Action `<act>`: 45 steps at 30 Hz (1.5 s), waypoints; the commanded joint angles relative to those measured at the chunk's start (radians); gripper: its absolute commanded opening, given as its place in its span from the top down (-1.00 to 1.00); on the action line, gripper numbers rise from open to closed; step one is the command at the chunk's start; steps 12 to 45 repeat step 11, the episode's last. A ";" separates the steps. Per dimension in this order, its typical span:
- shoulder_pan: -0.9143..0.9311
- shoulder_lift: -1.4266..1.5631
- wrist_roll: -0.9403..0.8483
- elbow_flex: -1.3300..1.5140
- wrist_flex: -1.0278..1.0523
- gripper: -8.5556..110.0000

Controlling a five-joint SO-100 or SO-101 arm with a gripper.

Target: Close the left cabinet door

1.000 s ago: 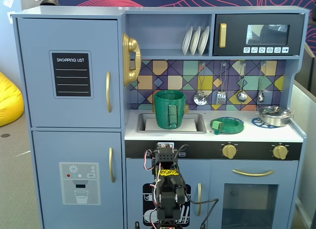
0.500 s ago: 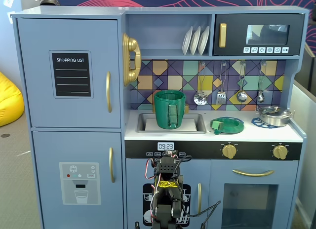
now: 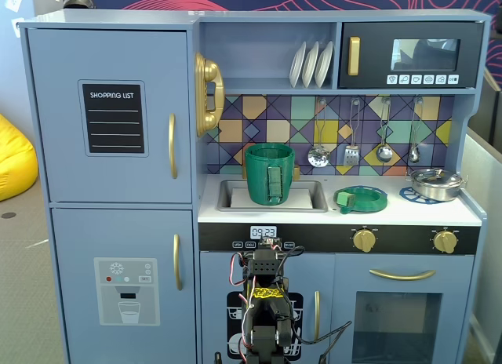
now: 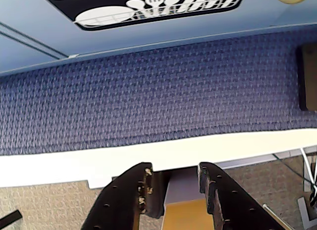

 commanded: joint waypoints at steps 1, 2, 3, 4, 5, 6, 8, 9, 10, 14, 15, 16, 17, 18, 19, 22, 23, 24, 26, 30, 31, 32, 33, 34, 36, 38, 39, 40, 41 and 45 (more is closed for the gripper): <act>-0.014 0.000 0.015 0.067 0.120 0.79; -0.009 0.000 0.015 0.067 0.120 0.79; -0.008 0.000 0.015 0.067 0.120 0.79; -0.008 0.000 0.015 0.067 0.120 0.78; -0.008 0.000 0.015 0.067 0.120 0.78; -0.008 0.000 0.015 0.067 0.120 0.77; -0.008 0.000 0.015 0.067 0.120 0.76; -0.008 0.000 0.015 0.067 0.120 0.75; -0.008 0.000 0.015 0.067 0.120 0.75; -0.008 0.000 0.015 0.067 0.120 0.74; -0.008 0.000 0.015 0.067 0.120 0.74; -0.008 0.000 0.015 0.067 0.120 0.74; -0.008 0.000 0.015 0.067 0.120 0.74; -0.008 0.000 0.015 0.067 0.120 0.74; -0.008 0.000 0.015 0.067 0.120 0.74; -0.008 0.000 0.015 0.067 0.120 0.74; -0.008 0.000 0.015 0.067 0.120 0.74; -0.008 0.000 0.015 0.067 0.120 0.74; -0.008 0.000 0.015 0.067 0.120 0.74; -0.008 0.000 0.015 0.067 0.120 0.74; -0.008 0.000 0.015 0.067 0.120 0.74; -0.008 0.000 0.015 0.067 0.120 0.74; -0.008 0.000 0.015 0.067 0.120 0.74; -0.008 0.000 0.015 0.067 0.120 0.74; -0.008 0.000 0.015 0.067 0.120 0.74; -0.008 0.000 0.015 0.067 0.120 0.74; -0.008 0.000 0.015 0.067 0.120 0.74; -0.008 0.000 0.015 0.067 0.120 0.74; -0.008 0.000 0.015 0.067 0.120 0.74; -0.008 0.000 0.015 0.067 0.120 0.74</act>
